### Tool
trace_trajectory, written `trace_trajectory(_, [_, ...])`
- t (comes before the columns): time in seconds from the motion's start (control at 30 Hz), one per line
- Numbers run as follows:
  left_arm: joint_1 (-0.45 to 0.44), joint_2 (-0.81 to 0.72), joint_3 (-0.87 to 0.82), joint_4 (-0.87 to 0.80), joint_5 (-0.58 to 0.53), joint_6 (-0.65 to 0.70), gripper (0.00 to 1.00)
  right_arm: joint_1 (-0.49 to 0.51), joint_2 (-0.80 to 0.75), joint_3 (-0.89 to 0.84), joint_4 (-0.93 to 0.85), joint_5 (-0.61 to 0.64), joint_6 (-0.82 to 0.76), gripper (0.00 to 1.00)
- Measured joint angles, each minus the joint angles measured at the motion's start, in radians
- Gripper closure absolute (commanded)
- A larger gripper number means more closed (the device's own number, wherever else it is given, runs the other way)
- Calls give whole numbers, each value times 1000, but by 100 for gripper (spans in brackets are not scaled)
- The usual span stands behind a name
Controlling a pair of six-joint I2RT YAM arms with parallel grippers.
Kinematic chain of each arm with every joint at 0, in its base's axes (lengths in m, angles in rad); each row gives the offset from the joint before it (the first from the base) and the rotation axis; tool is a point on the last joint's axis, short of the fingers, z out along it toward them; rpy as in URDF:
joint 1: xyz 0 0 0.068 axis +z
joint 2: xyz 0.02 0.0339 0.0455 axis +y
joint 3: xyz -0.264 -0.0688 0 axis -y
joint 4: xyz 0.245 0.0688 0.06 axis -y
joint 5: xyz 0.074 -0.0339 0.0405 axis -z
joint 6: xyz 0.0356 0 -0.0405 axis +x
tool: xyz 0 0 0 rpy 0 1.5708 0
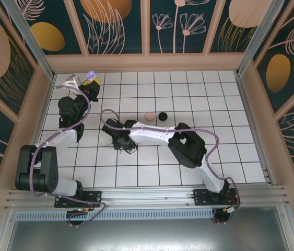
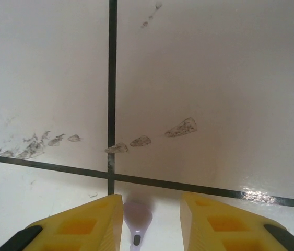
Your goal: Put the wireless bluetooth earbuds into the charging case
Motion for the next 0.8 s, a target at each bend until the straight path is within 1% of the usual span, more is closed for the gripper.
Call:
trace_trajectory(0.33, [5,10,-14,28,-6,-16,100,16,53,58,-26,0,4,67])
trace_trajectory(0.8, [13,22,-29,64,-6,-34,100,24,60,69,-40,19,13,68])
